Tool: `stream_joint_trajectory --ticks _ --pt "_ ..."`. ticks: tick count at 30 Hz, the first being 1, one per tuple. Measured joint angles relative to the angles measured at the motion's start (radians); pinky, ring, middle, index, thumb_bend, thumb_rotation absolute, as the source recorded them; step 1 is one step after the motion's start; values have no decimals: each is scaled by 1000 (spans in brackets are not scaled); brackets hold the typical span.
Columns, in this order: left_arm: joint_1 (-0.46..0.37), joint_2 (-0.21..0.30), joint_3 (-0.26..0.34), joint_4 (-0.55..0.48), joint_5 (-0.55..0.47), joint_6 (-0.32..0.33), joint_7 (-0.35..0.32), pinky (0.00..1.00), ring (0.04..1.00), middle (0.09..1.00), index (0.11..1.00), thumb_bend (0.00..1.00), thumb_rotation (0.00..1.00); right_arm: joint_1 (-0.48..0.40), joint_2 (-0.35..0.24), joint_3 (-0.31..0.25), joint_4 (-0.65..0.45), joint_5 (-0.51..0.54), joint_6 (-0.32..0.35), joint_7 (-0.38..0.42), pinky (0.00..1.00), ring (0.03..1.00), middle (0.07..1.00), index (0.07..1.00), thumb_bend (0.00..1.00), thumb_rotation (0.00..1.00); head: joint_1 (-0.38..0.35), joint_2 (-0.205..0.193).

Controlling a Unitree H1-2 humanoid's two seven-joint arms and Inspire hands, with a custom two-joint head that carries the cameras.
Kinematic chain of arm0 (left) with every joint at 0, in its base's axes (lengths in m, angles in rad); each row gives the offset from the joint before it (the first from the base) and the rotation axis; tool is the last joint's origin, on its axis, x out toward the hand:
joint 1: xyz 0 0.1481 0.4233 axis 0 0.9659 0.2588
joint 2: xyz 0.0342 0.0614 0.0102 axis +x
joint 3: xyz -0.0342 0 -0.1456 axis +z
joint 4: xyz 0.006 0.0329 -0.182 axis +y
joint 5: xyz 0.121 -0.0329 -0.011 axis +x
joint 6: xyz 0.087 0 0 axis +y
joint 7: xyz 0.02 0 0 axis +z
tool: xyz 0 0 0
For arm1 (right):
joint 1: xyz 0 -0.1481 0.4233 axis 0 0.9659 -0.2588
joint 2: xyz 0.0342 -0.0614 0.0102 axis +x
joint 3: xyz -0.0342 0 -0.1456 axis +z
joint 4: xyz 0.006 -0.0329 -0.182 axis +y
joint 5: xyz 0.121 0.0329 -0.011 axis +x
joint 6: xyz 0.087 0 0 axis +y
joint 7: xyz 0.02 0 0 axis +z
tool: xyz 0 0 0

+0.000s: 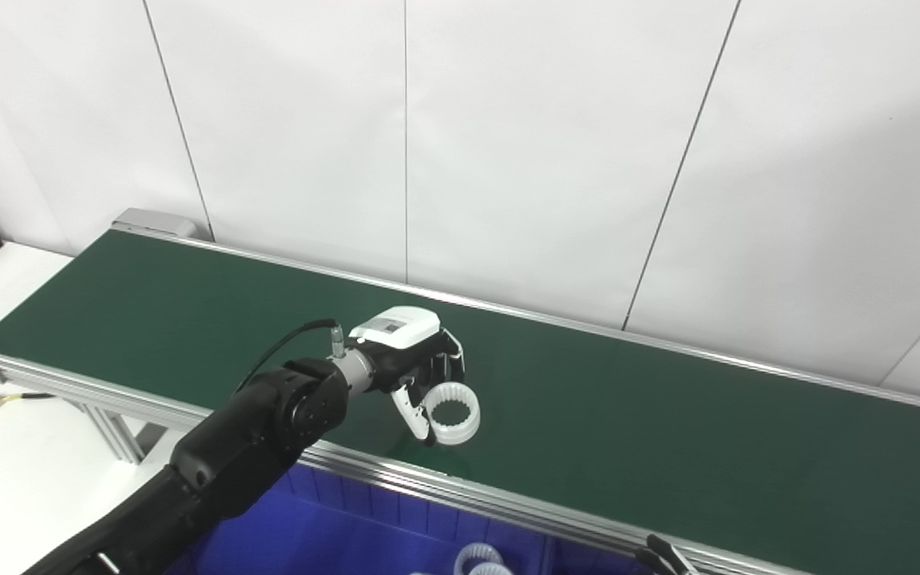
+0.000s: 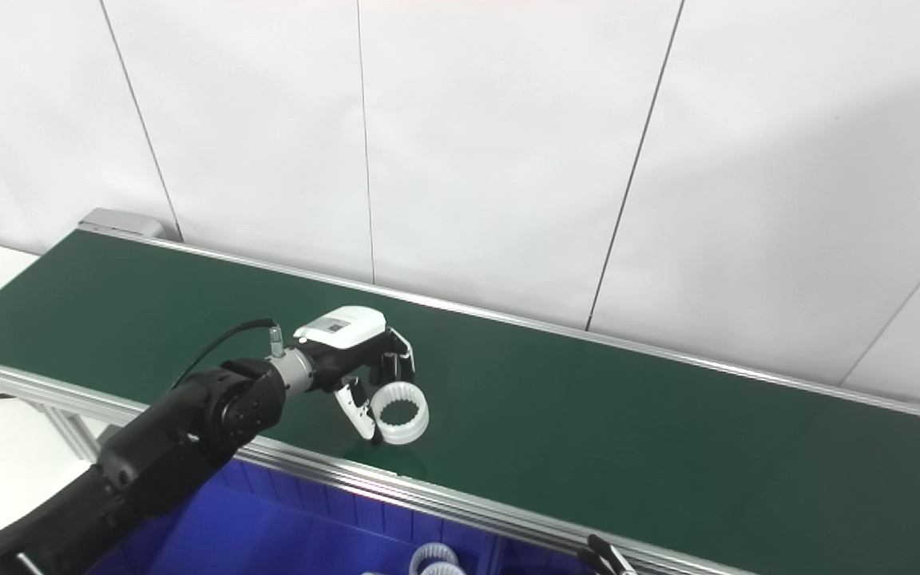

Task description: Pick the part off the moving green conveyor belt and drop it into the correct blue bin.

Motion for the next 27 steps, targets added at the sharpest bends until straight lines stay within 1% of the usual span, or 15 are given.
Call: stream_joint_trajectory --ticks 2,4,6,9,12,13,15,17,18,19,20,21,22,26,27 --pt "20 13 13 -53 -1 1 -17 646 496 502 463 501 0 0 0 0 0 0 0 0 736 792 832 871 341 430 0 0" --pt "37 17 24 -87 -2 3 -29 683 509 502 451 500 0 0 0 0 0 0 0 0 737 792 833 870 337 415 2 2" --pt "57 22 32 -126 -2 5 -46 690 501 496 455 501 0 0 0 0 0 0 0 0 735 790 831 868 338 411 -2 5" --pt "91 35 49 -188 -1 6 -70 663 483 496 469 502 0 0 0 0 0 -2 0 -1 731 787 829 867 346 431 -5 8" --pt "114 56 62 -242 1 12 -103 640 464 484 494 503 0 0 -1 0 0 -2 0 -1 730 787 831 867 359 466 -3 32" --pt "118 62 65 -257 4 15 -114 625 464 480 499 503 0 0 -1 0 -1 -2 0 0 729 785 828 865 370 484 -3 32" --pt "131 76 69 -289 12 22 -134 614 470 480 492 503 0 -1 -1 0 -5 -2 1 0 734 788 829 865 373 489 -3 44" --pt "145 85 72 -309 16 23 -148 593 462 475 493 504 0 0 -2 -1 -11 -2 3 1 738 792 833 867 369 476 -5 98" --pt "153 85 74 -319 16 23 -153 592 461 475 493 504 0 0 -4 -2 -16 -2 6 1 738 792 833 867 368 475 -5 98" --pt "161 85 75 -326 16 23 -156 583 459 472 496 504 0 0 -6 -2 -24 -2 11 2 743 794 835 868 379 475 -6 126" --pt "171 85 77 -336 16 23 -158 578 458 471 497 504 0 0 -8 -3 -36 -1 19 4 745 795 836 868 384 476 -6 126" --pt "181 85 77 -343 16 23 -159 584 457 470 498 504 0 0 -9 -5 -45 2 23 6 745 795 835 867 401 488 -8 158" --pt "193 85 79 -350 15 22 -159 583 456 470 498 504 0 -1 -9 -8 -50 7 25 9 747 797 835 867 409 494 -8 158" --pt "254 78 85 -352 14 21 -150 542 443 469 504 504 0 -4 -20 -18 -51 32 40 24 753 800 833 865 454 566 18 218" --pt "269 73 85 -352 15 22 -149 544 437 466 509 504 0 -5 -24 -21 -51 34 44 27 748 795 828 863 471 591 20 221"
